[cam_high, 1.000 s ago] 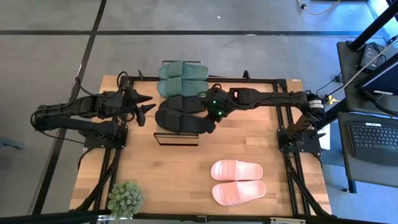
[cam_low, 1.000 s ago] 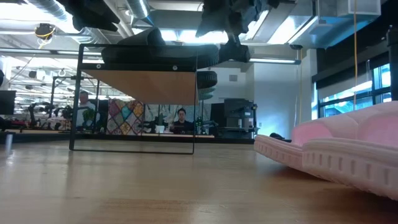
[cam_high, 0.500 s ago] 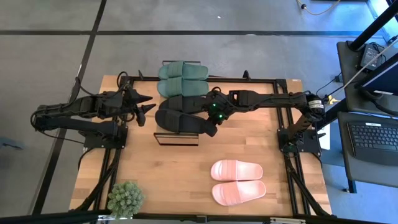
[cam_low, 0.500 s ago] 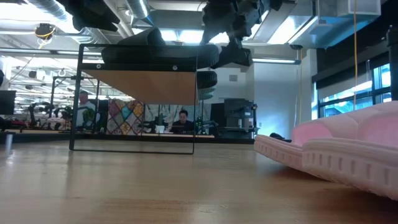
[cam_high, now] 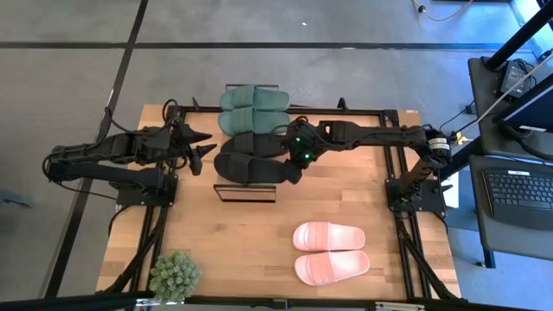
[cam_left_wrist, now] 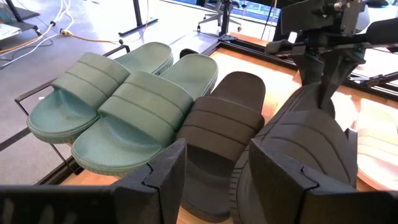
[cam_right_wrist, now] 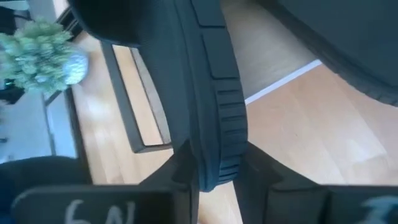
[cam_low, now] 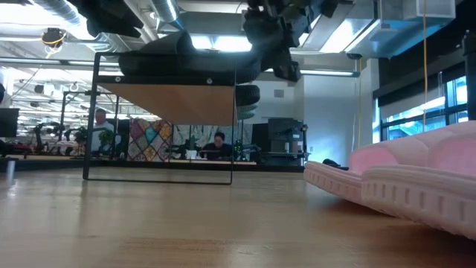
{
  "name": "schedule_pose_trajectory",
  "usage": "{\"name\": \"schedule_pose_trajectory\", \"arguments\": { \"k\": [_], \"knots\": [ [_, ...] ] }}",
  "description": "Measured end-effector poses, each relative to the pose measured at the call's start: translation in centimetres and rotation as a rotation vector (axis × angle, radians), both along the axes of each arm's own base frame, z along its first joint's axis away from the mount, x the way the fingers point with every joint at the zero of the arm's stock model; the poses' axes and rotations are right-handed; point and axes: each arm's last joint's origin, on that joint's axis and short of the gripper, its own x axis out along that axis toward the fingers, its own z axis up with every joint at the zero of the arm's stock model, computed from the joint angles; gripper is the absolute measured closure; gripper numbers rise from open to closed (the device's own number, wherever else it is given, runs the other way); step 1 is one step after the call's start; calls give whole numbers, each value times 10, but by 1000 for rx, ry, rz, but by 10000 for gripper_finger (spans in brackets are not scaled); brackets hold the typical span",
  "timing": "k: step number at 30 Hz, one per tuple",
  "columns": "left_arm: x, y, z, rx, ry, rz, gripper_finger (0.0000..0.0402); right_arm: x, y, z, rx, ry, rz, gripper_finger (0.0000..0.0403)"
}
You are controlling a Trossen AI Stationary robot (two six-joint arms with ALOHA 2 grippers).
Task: Pick and place slides into the shelf
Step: Put the black slipper on the shelf
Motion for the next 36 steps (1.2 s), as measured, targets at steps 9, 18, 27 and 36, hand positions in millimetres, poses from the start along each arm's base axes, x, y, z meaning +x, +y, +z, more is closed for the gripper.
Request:
{"name": "schedule_pose_trajectory", "arguments": {
  "k": [9, 18, 27, 36],
  "knots": [
    [0, 0, 0, 1, 0, 1, 236, -4, -22, 3, 195, -47, 50, 333],
    [0, 0, 0, 1, 0, 2, 236, -12, -49, 6, 351, -81, 66, 334],
    [0, 0, 0, 0, -1, 2, 236, -15, -49, 3, 477, -104, 163, 335],
    [0, 0, 0, -1, -1, 3, 236, -17, -52, -26, 536, -129, 162, 335]
  ]
}}
